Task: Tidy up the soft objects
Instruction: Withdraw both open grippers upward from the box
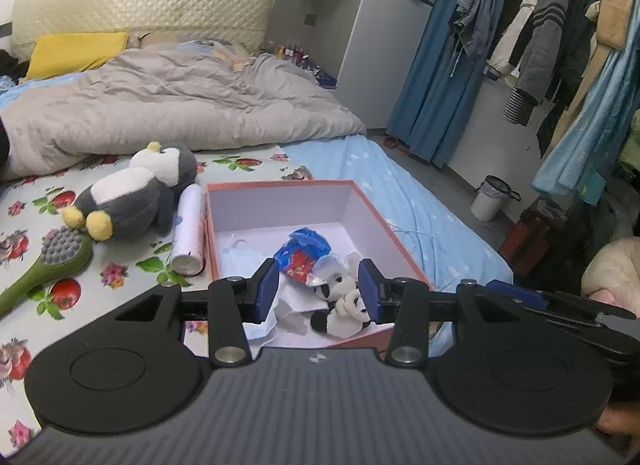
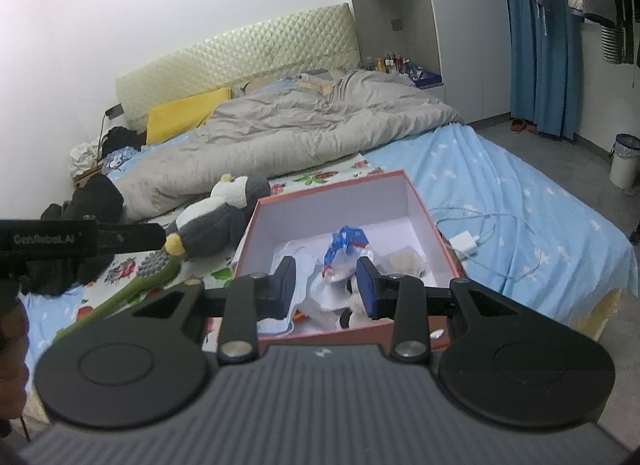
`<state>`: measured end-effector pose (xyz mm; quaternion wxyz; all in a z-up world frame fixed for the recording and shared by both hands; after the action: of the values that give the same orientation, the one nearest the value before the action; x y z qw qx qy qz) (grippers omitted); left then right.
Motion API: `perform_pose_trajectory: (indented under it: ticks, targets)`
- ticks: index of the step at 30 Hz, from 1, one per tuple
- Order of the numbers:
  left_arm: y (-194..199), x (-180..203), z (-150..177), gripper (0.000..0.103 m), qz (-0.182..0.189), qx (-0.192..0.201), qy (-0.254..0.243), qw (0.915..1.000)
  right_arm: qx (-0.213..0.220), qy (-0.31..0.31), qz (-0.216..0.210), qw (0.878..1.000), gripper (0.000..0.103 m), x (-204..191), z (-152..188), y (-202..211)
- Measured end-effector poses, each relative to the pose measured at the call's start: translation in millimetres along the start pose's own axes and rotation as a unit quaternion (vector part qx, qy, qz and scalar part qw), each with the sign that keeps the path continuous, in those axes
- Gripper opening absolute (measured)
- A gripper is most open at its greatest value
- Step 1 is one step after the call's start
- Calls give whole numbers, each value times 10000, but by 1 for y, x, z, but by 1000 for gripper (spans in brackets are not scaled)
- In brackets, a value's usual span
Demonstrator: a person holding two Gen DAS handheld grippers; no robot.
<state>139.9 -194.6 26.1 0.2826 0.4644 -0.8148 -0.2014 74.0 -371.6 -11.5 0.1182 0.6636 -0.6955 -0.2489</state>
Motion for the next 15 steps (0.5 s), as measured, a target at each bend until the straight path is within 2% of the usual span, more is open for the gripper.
perform_pose_trajectory:
  ticks: [15]
  targets:
    - [4,-19,35,50,-135,-225,259,9993,-269,19,60,9996,37,-12,28,0]
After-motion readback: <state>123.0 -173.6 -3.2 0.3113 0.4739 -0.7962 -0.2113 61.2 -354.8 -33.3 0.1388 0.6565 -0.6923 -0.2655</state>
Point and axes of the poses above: each gripper's, at about its wrist camera, not at the fingertips, and y roughly against the way its jaws point, x to its right, z to its underside, the point moved 4 cm from there along -y, roughly the way its jaws point, and after that the axes turned 3 degrees about y, right-handed, at the moved point
